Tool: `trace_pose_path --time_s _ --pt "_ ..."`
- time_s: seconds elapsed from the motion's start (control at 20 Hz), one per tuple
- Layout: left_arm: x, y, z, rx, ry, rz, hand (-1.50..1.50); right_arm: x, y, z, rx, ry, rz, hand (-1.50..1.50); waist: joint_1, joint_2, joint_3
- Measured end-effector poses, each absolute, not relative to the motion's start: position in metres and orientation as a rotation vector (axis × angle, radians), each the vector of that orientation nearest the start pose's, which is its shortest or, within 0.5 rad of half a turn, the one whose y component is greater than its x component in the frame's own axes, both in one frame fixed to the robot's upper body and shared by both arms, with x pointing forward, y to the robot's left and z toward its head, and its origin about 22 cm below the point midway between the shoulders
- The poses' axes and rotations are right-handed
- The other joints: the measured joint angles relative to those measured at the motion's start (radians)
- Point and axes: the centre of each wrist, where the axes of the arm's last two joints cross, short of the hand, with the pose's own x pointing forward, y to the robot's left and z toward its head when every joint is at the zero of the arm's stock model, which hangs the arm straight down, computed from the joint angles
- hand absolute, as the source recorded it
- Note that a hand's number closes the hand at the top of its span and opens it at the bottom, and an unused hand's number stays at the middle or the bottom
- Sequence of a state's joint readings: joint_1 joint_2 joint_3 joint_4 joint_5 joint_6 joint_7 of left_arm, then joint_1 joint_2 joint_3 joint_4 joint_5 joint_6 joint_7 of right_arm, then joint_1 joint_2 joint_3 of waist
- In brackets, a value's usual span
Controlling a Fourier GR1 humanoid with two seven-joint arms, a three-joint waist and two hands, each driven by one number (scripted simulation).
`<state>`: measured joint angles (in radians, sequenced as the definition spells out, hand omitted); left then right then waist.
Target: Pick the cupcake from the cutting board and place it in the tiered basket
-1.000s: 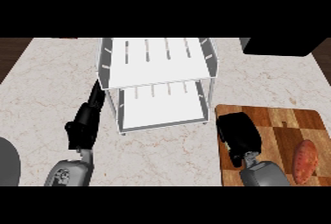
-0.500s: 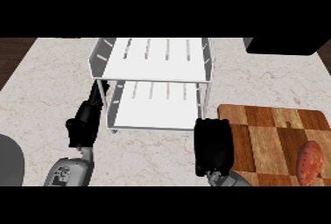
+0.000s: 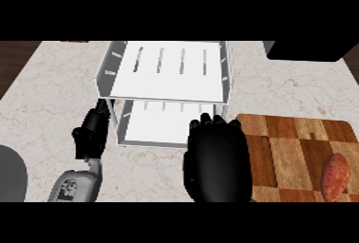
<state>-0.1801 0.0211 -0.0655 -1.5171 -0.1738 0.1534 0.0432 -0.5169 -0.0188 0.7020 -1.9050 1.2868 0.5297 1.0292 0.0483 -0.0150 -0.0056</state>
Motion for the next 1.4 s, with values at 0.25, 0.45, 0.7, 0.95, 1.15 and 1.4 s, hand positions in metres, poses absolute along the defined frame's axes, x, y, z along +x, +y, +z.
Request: trace_pose_path --time_s 0.25,0.45,0.7,0.95,1.15,1.4 --pt "0.283 0.197 0.031 0.167 -1.663 -0.132 0.0 0.211 -0.038 0.199 -1.26 -1.413 1.056 1.5 0.002 0.001 0.0" --pt "0.283 0.193 0.031 0.162 -1.669 -0.141 0.0 0.22 -0.036 0.22 -1.19 -1.46 0.972 1.5 0.014 0.005 0.0" --pt "0.283 0.192 0.031 0.162 -1.665 -0.149 0.0 0.24 -0.022 0.244 -1.164 -1.474 0.941 1.5 0.02 0.006 0.0" --pt "0.283 0.192 0.033 0.169 -1.669 -0.136 0.0 0.265 -0.004 0.267 -1.186 -1.454 0.927 1.5 0.014 0.009 0.0" --pt "0.283 0.194 0.035 0.172 -1.667 -0.135 0.0 0.285 0.012 0.281 -1.221 -1.424 0.936 1.5 0.009 0.012 0.001" --pt "0.278 0.199 0.033 0.172 -1.671 -0.125 0.0 0.31 0.023 0.288 -1.26 -1.369 0.958 1.5 -0.004 0.014 0.003"
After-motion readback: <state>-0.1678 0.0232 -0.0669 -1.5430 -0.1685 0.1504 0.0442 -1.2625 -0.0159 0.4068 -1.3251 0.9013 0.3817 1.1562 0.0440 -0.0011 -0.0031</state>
